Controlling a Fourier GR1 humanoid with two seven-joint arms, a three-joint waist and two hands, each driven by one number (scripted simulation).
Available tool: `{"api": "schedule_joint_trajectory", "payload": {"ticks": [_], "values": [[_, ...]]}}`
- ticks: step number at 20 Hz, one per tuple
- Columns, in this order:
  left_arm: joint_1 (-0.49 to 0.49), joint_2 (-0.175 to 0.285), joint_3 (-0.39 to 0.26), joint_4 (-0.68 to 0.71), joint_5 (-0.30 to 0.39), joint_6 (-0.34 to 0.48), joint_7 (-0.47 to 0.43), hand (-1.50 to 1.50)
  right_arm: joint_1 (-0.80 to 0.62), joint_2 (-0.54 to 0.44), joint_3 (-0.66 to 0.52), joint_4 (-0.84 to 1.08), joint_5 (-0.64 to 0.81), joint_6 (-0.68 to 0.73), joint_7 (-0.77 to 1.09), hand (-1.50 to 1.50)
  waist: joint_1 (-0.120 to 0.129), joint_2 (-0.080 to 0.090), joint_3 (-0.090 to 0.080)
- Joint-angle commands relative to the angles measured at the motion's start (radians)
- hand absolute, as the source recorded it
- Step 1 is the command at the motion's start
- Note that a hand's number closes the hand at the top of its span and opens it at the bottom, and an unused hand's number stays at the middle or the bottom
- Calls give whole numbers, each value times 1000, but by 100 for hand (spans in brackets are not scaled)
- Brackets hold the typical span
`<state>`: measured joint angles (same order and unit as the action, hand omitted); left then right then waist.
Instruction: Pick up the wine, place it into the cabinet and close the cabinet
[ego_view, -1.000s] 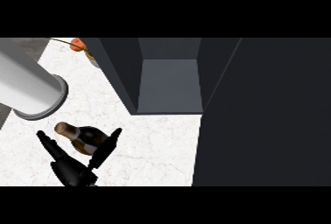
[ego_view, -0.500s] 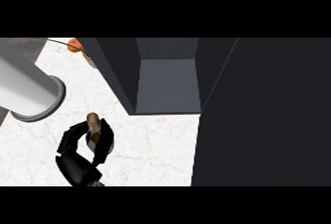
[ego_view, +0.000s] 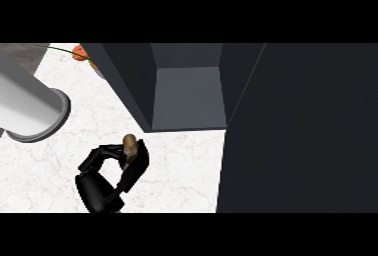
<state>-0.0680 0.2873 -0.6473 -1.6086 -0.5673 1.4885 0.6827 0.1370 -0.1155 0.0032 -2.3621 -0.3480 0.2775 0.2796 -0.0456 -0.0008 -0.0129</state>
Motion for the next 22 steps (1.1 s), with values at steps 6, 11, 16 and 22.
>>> {"api": "schedule_joint_trajectory", "payload": {"ticks": [6,11,16,22], "values": [[-59,114,-339,-258,108,-8,-9,150,-6,-10,17,-25,-28,16,16,-150,-39,-2,-8],[-105,189,-433,-364,147,10,-41,150,-2,-2,20,-23,-29,11,16,-150,-34,5,-5],[-127,223,-492,-479,179,10,-75,150,-6,-2,23,-35,-31,5,27,-150,-17,6,-5],[-157,243,-518,-520,223,10,-113,150,-20,-3,15,-33,-32,-10,41,-150,-5,12,-3]]}}
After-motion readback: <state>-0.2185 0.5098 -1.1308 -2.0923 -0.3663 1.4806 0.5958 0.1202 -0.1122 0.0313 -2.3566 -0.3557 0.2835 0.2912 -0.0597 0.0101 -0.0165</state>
